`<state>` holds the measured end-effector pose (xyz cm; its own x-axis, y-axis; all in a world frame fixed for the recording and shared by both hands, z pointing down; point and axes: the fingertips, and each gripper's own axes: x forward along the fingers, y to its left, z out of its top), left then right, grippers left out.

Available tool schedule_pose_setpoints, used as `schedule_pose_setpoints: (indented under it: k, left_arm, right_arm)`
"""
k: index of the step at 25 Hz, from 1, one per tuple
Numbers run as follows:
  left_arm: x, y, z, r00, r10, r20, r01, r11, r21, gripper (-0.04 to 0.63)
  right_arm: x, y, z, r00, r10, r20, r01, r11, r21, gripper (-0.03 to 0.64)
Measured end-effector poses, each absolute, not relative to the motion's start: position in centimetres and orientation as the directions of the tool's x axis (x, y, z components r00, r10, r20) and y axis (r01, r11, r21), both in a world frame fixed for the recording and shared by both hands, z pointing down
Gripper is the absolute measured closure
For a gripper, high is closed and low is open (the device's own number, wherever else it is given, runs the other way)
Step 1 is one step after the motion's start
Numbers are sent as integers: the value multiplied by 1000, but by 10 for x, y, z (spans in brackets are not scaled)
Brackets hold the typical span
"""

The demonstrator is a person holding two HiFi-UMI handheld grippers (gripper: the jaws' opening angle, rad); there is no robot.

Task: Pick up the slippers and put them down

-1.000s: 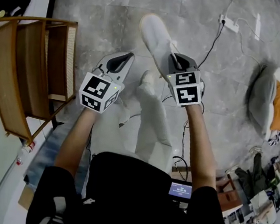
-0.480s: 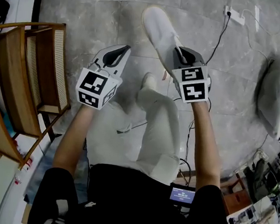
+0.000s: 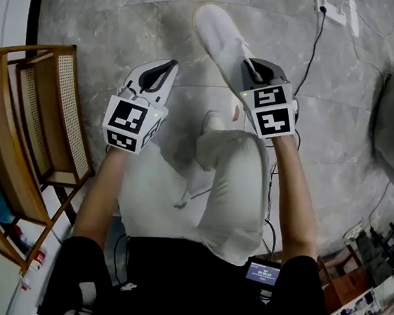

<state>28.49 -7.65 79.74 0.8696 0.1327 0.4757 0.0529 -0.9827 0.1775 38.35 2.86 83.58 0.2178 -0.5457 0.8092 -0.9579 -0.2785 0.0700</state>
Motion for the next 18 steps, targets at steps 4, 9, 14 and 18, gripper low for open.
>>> schedule_pose_setpoints:
  k: [4,9,14,18]
  left_arm:
    - [291,-77,819,888,133,440,71,-985,156,589]
    - [295,-72,846,899,140,416,90,-986,137,589]
    - [292,-67,867,905,149,398,107,-986,126,589]
    - [293,-64,877,918,151,367,118,-987,112,589]
  right_arm:
    - [383,29,863,221,-559,799,-959,-274,73,600]
    - [387,32,888,251,-576,778,-953,-286,96,600]
    - [385,37,912,271,-585,764,-949,-296,110,600]
    - [383,43,928,274,-596,755,-947,-305,103,600]
